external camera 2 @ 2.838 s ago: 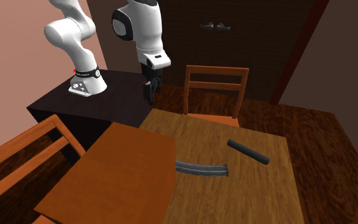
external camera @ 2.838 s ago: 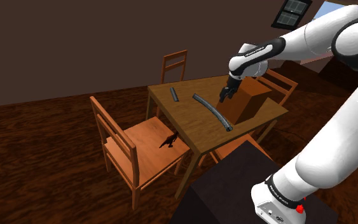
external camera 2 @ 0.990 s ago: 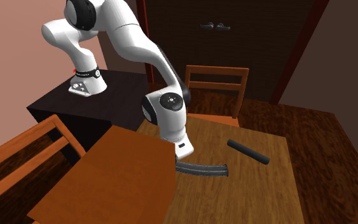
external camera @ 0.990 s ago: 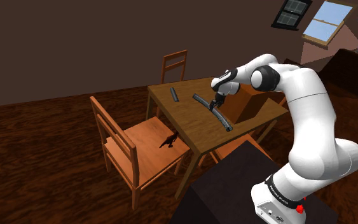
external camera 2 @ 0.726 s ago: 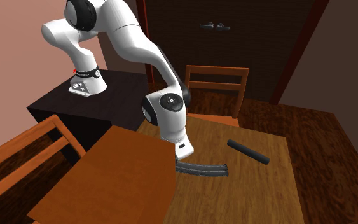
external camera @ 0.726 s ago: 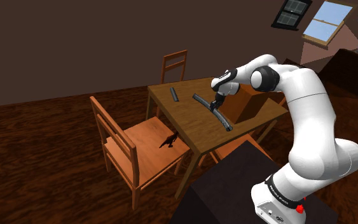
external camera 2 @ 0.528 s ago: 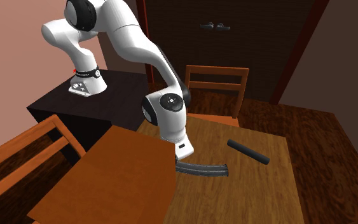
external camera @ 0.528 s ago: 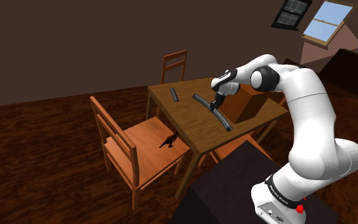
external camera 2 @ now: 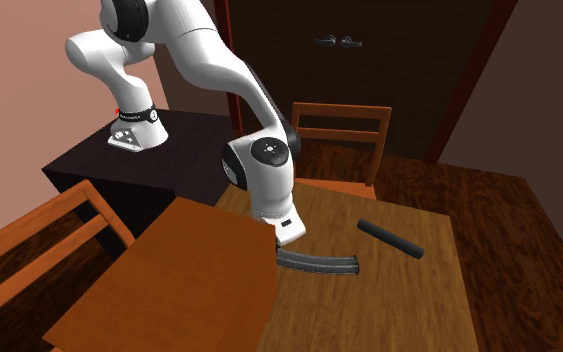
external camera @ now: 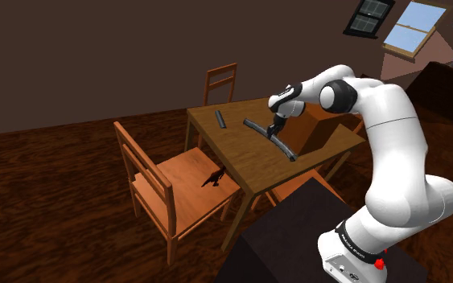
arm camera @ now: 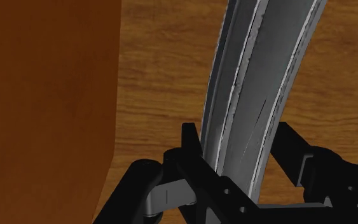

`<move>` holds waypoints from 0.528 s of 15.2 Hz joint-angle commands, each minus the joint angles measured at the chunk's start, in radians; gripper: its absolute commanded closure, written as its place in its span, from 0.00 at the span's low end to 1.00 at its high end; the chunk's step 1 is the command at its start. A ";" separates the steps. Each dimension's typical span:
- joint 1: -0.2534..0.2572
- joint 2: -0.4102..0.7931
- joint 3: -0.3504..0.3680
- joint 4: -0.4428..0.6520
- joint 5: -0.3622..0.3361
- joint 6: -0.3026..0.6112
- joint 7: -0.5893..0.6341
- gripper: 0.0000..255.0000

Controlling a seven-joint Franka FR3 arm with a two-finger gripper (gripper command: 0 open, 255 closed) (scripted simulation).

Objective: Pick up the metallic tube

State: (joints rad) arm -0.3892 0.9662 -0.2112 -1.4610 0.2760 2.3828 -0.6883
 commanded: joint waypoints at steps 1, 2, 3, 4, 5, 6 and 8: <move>0.003 -0.026 -0.004 -0.017 -0.003 -0.009 0.000 1.00; 0.005 -0.037 -0.006 -0.022 -0.004 -0.015 0.001 1.00; 0.006 -0.048 -0.008 -0.027 -0.006 -0.021 0.002 1.00; 0.008 -0.058 -0.010 -0.031 -0.007 -0.027 0.002 1.00; 0.009 -0.069 -0.012 -0.036 -0.009 -0.034 0.003 1.00; 0.011 -0.079 -0.014 -0.039 -0.011 -0.040 0.004 1.00; 0.014 -0.100 -0.018 -0.047 -0.014 -0.053 0.006 1.00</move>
State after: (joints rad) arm -0.3768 0.8791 -0.2266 -1.5026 0.2636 2.3366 -0.6828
